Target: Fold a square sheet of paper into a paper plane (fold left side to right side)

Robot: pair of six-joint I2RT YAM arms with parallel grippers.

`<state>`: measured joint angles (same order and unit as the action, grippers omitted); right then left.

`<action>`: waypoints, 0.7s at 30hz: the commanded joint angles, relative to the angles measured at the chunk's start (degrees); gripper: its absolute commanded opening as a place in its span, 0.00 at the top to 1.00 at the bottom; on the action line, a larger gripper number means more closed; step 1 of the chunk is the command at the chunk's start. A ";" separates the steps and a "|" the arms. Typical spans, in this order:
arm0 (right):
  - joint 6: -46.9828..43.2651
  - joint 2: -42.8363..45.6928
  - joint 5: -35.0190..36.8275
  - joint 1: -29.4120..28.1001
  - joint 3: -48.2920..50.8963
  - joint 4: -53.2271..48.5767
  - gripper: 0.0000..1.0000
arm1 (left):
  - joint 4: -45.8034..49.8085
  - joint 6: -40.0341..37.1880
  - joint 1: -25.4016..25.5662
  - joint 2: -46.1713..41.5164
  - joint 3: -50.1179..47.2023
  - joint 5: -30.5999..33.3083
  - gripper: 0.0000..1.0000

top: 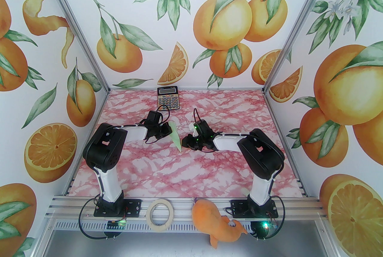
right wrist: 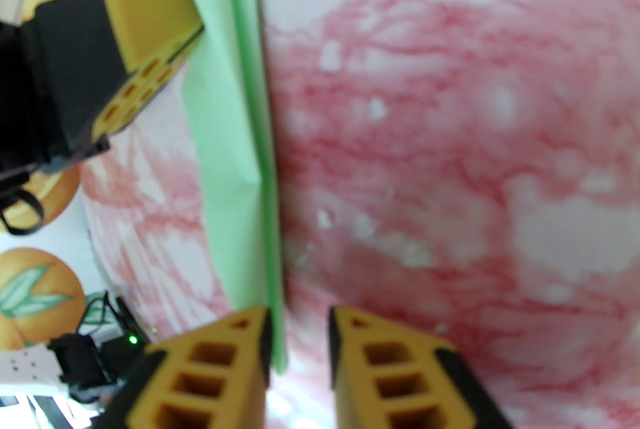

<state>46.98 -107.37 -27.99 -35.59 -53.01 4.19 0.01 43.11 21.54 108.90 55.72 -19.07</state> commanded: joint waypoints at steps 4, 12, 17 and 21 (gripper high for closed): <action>2.49 -2.48 -2.44 -0.31 -0.07 5.08 0.87 | 6.03 -0.49 0.88 3.42 -1.23 0.95 0.94; 2.41 -2.62 -3.04 -0.94 -0.86 5.13 0.82 | 5.33 -0.05 0.97 3.99 -1.38 0.66 0.94; 2.00 -3.14 -2.72 -1.66 -1.60 4.19 0.79 | 5.44 -0.22 0.98 3.95 -1.23 0.62 0.94; 1.40 -3.58 -2.23 -1.85 -2.33 3.02 0.78 | 5.42 -0.13 1.03 4.02 -1.32 0.49 0.94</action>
<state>49.06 -109.25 -30.17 -37.01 -53.74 7.53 -0.93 43.11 21.56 109.32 55.72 -19.53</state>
